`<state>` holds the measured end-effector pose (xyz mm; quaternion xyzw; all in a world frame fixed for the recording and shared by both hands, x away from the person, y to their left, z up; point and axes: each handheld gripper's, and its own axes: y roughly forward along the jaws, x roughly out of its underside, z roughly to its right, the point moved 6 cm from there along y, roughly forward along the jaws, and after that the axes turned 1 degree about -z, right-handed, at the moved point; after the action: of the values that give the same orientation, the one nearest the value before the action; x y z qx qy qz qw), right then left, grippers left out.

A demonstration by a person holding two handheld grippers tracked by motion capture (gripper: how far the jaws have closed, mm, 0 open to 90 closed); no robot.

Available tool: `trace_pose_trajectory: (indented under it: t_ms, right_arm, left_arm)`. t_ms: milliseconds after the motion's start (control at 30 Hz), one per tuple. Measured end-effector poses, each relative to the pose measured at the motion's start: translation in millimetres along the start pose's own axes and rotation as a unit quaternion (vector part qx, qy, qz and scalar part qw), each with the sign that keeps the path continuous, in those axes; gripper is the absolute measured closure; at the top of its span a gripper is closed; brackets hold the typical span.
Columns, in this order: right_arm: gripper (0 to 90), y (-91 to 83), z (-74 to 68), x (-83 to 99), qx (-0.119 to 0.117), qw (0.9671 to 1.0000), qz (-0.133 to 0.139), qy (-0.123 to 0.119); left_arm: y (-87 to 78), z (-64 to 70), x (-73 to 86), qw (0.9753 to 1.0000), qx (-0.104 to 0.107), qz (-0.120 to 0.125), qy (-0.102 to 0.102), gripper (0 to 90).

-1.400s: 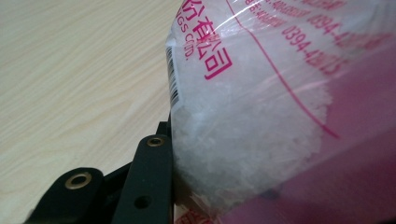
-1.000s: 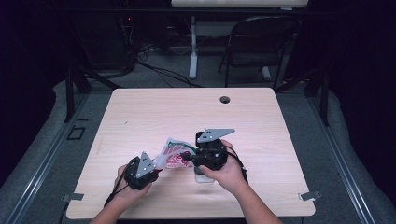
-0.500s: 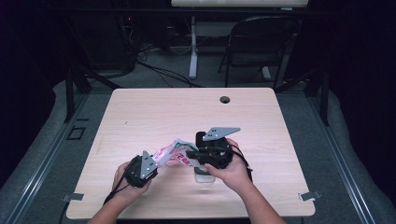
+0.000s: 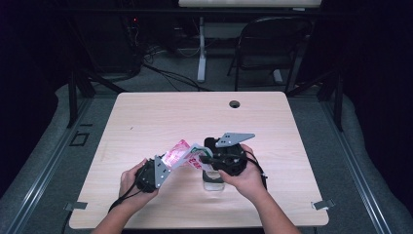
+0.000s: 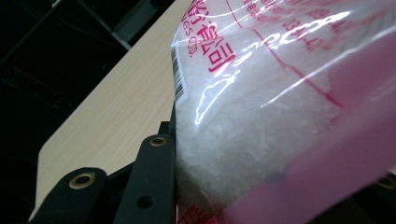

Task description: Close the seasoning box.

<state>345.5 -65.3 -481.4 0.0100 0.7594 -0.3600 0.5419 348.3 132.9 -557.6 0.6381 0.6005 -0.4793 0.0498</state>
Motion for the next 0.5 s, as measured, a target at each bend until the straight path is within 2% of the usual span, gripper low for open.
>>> trace_pose_trajectory:
  t_ms: [267,500]
  right_arm:
    - [89.9,0.3,3.8,7.0,0.018,0.9998,0.006,-0.01]
    - [90.0,-2.0,6.2,12.8,0.022,0.9997,0.008,-0.01]
  left_arm:
    - [2.3,0.6,-3.7,0.9993,-0.021,-0.006,0.03,71.7]
    - [2.5,2.6,-8.2,0.9979,-0.037,-0.007,0.053,71.9]
